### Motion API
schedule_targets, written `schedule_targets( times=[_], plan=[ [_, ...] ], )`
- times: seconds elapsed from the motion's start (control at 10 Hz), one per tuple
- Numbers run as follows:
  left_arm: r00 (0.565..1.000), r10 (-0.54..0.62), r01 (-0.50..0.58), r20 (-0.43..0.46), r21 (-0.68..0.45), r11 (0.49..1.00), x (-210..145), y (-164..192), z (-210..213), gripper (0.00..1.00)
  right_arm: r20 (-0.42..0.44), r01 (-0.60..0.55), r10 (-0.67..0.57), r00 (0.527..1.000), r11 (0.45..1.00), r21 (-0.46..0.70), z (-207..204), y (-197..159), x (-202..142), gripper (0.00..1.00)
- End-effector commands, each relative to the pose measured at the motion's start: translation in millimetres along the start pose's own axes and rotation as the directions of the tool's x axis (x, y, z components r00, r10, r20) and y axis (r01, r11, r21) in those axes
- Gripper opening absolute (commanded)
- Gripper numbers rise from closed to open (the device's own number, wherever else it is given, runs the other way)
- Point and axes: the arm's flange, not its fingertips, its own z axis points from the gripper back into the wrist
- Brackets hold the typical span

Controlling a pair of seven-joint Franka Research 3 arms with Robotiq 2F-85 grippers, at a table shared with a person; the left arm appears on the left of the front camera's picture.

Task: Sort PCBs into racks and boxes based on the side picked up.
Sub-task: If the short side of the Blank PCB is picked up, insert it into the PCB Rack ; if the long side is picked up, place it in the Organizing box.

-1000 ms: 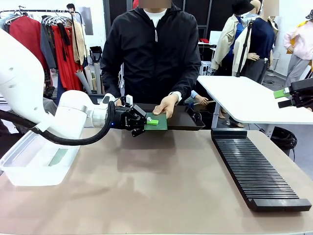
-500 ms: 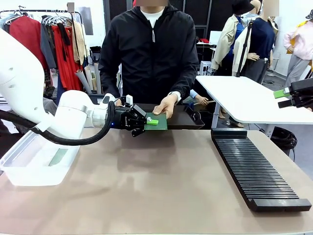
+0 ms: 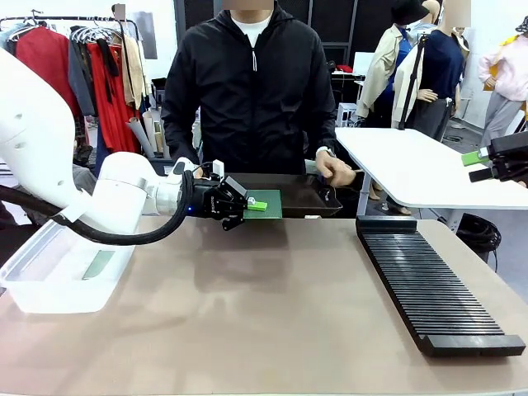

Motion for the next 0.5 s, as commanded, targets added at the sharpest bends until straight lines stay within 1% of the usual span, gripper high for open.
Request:
schedule_targets(
  times=[0.0, 0.4],
  plan=[
    [1.000, -0.002, 0.002, -0.001, -0.002, 1.000, 0.0, -0.9, 0.0, 0.00, 0.013, 0.007, -0.008, 1.000, 1.000, 0.014, -0.3, 2.1, 2.3, 1.00],
    [1.000, -0.002, 0.002, -0.001, -0.002, 1.000, 0.0, -0.9, 0.0, 0.00, 0.013, 0.007, -0.008, 1.000, 1.000, 0.014, -0.3, 2.1, 2.3, 1.00]
  ],
)
